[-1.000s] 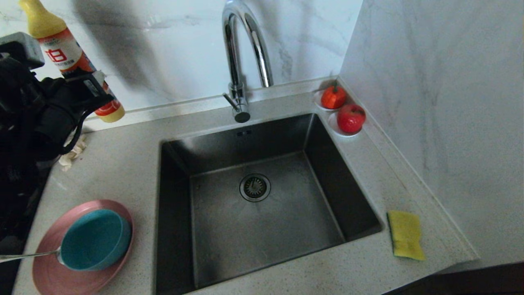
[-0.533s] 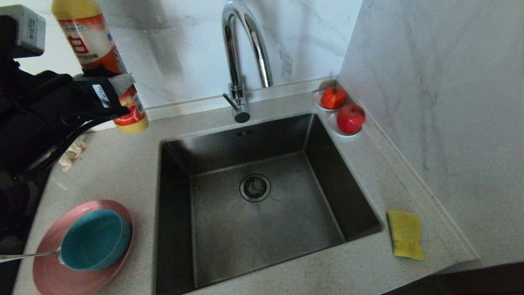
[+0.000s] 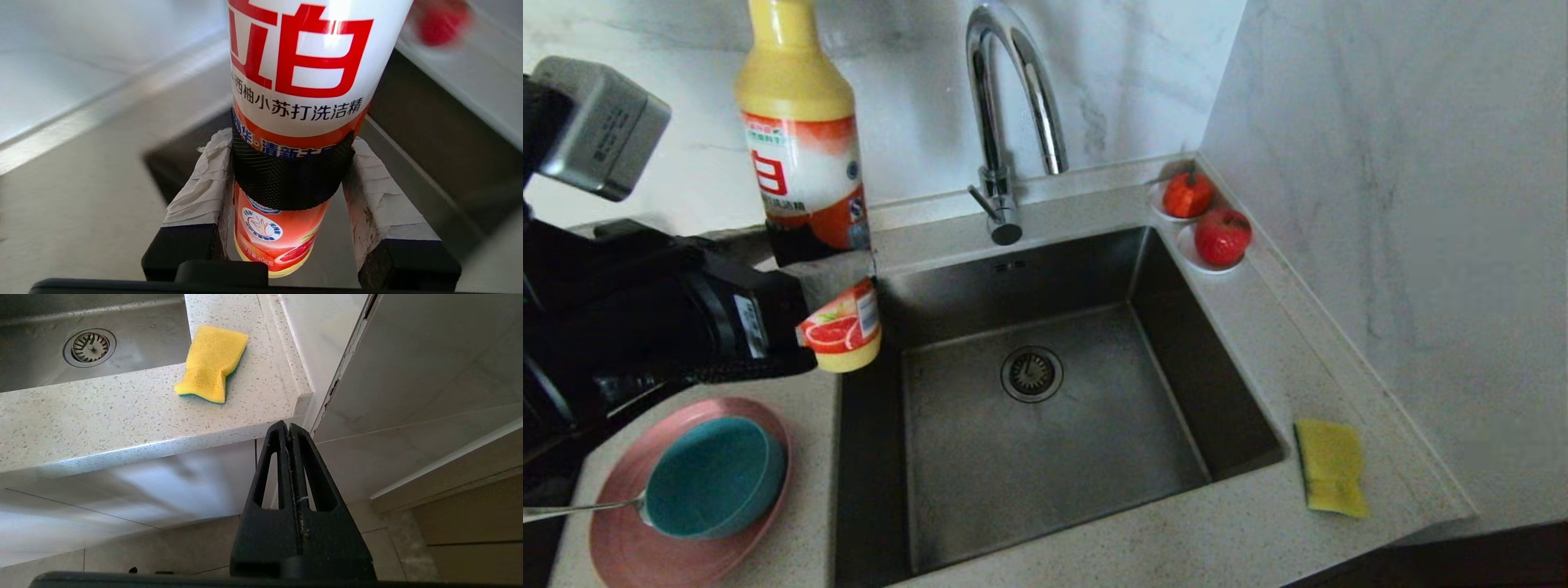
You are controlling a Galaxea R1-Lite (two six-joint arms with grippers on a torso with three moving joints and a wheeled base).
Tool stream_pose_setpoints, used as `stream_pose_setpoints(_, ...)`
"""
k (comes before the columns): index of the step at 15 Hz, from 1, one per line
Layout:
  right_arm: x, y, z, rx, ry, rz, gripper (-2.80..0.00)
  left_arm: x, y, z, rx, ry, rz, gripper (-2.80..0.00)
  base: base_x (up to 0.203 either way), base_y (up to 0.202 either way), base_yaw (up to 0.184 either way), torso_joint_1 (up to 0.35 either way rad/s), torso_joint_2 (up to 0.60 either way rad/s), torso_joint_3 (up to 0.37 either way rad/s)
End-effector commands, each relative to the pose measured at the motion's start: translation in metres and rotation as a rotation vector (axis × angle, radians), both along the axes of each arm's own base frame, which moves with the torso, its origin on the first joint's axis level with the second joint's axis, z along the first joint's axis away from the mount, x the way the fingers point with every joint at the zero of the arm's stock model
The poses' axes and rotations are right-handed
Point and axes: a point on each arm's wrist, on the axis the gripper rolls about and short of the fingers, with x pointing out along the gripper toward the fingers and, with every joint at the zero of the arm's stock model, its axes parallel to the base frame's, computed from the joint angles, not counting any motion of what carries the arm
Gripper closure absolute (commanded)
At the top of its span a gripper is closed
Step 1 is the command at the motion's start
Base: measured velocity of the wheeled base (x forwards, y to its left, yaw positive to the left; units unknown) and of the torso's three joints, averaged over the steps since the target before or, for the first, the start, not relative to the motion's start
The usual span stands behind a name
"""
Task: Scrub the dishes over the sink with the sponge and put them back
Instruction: Squeeze it onto the sponge
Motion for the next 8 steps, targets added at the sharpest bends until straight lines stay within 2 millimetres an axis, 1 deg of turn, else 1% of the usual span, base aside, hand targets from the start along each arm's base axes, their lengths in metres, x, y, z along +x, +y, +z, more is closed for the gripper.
stream_pose_setpoints(1, 0.0, 0.0, 0.0, 0.0, 0.0, 0.0, 0.0, -0.009, -0.005, -0.003, 0.037, 0.002, -0.056, 0.0, 0.0, 0.0, 0.0, 0.0, 0.0, 0.0)
stream_pose_setpoints(5, 0.0, 0.0, 0.0, 0.0, 0.0, 0.0, 0.0, -0.017, -0.013, -0.008, 0.113, -0.002, -0.121, 0.0, 0.0, 0.0, 0.0, 0.0, 0.0, 0.0)
stream_pose_setpoints(8, 0.0, 0.0, 0.0, 0.0, 0.0, 0.0, 0.0, -0.019, -0.013, -0.01, 0.201, 0.009, -0.141, 0.0, 0.0, 0.0, 0.0, 0.0, 0.0, 0.0)
